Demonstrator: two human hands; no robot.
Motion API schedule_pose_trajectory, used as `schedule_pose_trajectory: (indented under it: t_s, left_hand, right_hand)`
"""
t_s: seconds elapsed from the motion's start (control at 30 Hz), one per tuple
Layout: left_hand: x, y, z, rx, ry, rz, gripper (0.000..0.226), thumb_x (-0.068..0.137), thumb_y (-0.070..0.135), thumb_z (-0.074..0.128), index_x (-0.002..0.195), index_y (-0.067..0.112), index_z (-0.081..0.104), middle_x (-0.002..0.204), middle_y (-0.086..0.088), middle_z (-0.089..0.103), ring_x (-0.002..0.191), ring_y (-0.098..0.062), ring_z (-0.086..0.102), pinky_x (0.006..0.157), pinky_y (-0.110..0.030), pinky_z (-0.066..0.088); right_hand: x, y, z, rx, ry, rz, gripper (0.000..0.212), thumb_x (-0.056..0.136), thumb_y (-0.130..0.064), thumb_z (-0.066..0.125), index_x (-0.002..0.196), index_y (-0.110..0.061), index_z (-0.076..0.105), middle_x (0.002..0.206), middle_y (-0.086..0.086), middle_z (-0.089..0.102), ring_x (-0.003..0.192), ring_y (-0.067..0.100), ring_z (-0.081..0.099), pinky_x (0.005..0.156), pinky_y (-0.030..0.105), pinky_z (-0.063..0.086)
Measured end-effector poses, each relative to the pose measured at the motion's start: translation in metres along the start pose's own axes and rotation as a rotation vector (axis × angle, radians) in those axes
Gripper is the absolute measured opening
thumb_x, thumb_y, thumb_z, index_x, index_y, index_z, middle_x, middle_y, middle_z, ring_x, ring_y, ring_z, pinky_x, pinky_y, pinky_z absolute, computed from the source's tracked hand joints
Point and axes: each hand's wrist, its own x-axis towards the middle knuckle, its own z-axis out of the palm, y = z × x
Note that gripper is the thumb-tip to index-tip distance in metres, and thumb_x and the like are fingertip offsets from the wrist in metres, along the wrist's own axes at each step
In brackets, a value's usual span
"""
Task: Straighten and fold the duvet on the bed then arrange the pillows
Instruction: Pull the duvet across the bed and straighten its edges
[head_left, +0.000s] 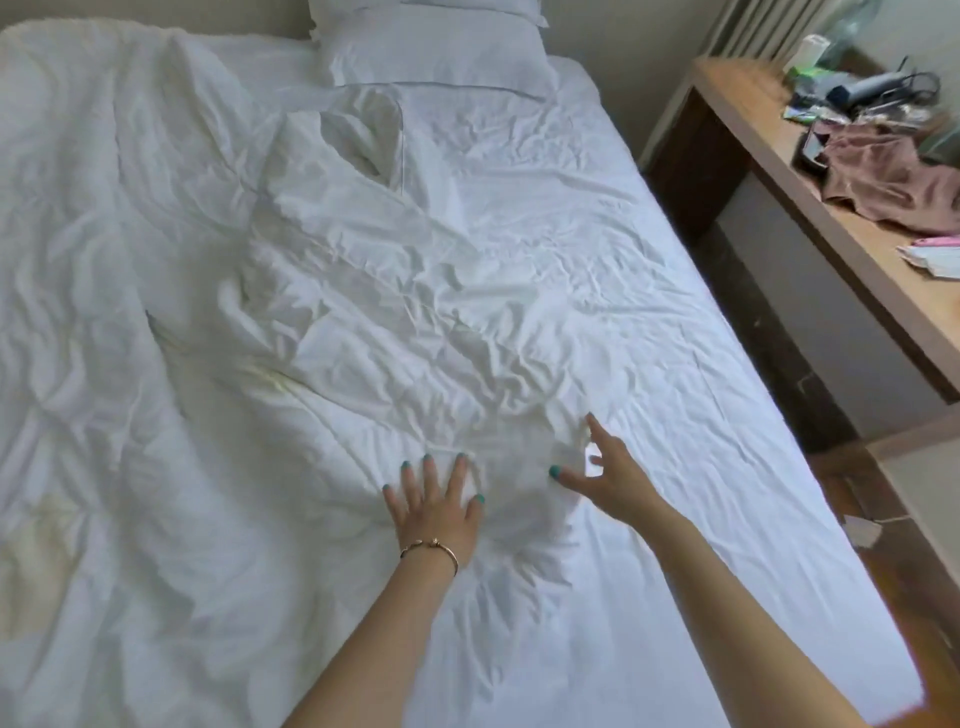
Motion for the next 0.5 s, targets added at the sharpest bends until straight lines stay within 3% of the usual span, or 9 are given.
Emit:
schedule_pose_trajectory:
  t_s: [0.17, 0.27, 0.37, 0.5]
  left_hand:
    - [-0.020, 0.059, 0.041, -0.111, 0.043, -0.037, 0.067, 0.096, 0.057, 0.032, 0.146, 0.050, -0.012, 0.157, 0.002, -0.027, 0.141, -0.036, -0.029, 0.113, -0.064, 0.006]
    - [-0.031, 0.098, 0.072, -0.179, 0.030, -0.095, 0.088, 0.087, 0.066, 0.044, 0.145, 0.047, -0.020, 0.153, 0.001, -0.036, 0.139, -0.038, -0.032, 0.111, -0.066, 0.013]
    - [-0.037, 0.127, 0.098, -0.191, 0.058, -0.162, 0.116, 0.073, 0.073, 0.057, 0.139, 0.044, -0.034, 0.149, 0.002, -0.043, 0.141, -0.038, -0.028, 0.110, -0.065, 0.014]
    - [-0.022, 0.133, 0.099, -0.097, 0.184, -0.155, 0.124, 0.071, 0.057, 0.070, 0.136, 0.044, -0.035, 0.156, -0.001, -0.026, 0.144, -0.040, -0.008, 0.106, -0.058, 0.032]
  right_hand:
    - [0.040, 0.087, -0.016, 0.095, -0.010, 0.054, 0.090, 0.079, -0.054, 0.071, 0.151, -0.034, 0.023, 0.154, 0.004, 0.029, 0.135, 0.024, 0.042, 0.109, 0.042, 0.038]
    - [0.059, 0.100, -0.021, 0.229, -0.079, 0.077, 0.098, 0.078, -0.058, 0.069, 0.153, -0.038, 0.009, 0.156, 0.006, 0.026, 0.141, 0.023, 0.032, 0.109, 0.039, 0.035]
    - [0.079, 0.086, -0.020, 0.476, -0.173, 0.026, 0.113, 0.076, -0.054, 0.075, 0.148, -0.047, -0.013, 0.161, 0.000, 0.010, 0.147, 0.017, 0.016, 0.114, 0.044, 0.029]
    - [0.111, 0.045, 0.001, 0.567, -0.184, -0.103, 0.141, 0.061, -0.047, 0.089, 0.141, -0.049, -0.028, 0.161, -0.009, -0.005, 0.147, 0.014, 0.015, 0.117, 0.045, 0.028]
